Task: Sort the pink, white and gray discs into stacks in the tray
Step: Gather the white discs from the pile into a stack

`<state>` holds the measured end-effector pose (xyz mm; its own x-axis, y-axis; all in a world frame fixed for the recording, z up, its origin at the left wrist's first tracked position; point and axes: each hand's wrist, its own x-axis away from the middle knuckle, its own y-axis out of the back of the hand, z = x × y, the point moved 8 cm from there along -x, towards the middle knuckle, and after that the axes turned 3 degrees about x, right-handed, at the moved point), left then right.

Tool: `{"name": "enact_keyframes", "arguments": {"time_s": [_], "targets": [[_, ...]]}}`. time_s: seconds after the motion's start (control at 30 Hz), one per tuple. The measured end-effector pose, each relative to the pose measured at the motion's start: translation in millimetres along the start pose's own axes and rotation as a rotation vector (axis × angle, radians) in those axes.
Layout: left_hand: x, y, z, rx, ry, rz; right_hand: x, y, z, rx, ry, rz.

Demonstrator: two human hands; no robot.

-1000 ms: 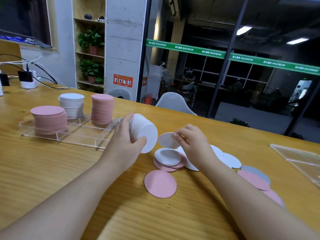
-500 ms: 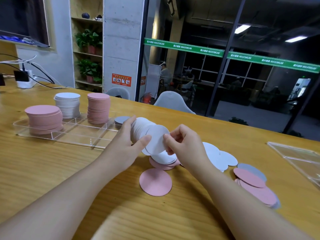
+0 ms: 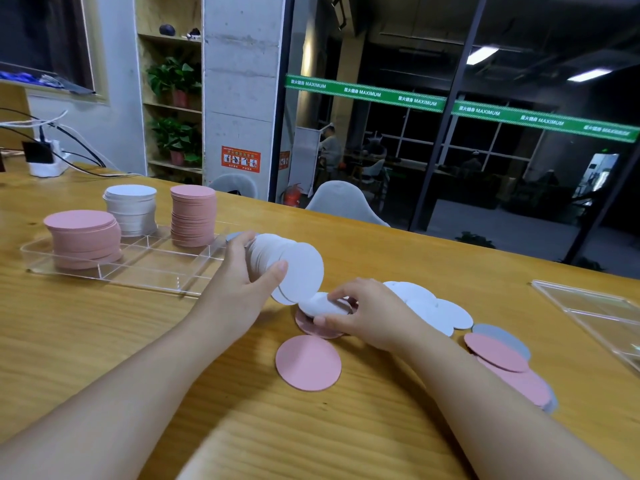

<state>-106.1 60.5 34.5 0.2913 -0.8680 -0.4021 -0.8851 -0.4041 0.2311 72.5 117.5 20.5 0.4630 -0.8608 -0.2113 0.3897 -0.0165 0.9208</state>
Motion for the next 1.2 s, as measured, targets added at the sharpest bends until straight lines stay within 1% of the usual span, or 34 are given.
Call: {"name": "enact_keyframes", "arguments": {"time_s": [0.07,0.17,0.27,0.43,0.5,0.63,0.73,0.8,0.87,0.93,0.97,1.03,1.13,1.2], "targets": [[0,-1,2,-0.001,0.007,0.005,2,3,-2,-0.062,-0.038,0.022],[-1,-1,2,0.001,0.012,0.008,7,9,2,-0.088,-0.026,0.024],[-2,0,5,0.027,0.026,0.001,9,20,7,-0.068,-0.002,-0.056],[-4,4,7,0.048,0.023,-0.026,5,24,5,0.087,0.045,-0.187],[-5,4,7,0.050,0.015,-0.036,5,25,3,0.086,0.054,-0.233],[-5,6,3,0.043,-0.007,-0.059,8,29,6,0.046,0.163,-0.307],[-4,8,2,0.051,-0.020,-0.086,8,34,5,0.066,0.169,-0.378],[-4,10,1,0.032,-0.034,-0.103,10,49,2,-0.056,0.126,-0.467],[-5,11,1,0.007,-0.043,-0.101,11,62,-1,-0.307,0.085,-0.484],[-4,8,2,0.010,-0.042,-0.070,11,63,-1,-0.509,0.071,-0.416],[-3,4,2,0.017,-0.038,-0.038,11,61,1,-0.536,0.063,-0.377],[1,-7,0,0.036,-0.034,0.058,11,56,3,-0.502,0.053,-0.330],[9,-25,-2,0.059,-0.019,0.220,16,51,5,-0.425,0.051,-0.323],[12,-30,-1,0.044,-0.026,0.292,24,49,4,-0.386,0.032,-0.314]]}}
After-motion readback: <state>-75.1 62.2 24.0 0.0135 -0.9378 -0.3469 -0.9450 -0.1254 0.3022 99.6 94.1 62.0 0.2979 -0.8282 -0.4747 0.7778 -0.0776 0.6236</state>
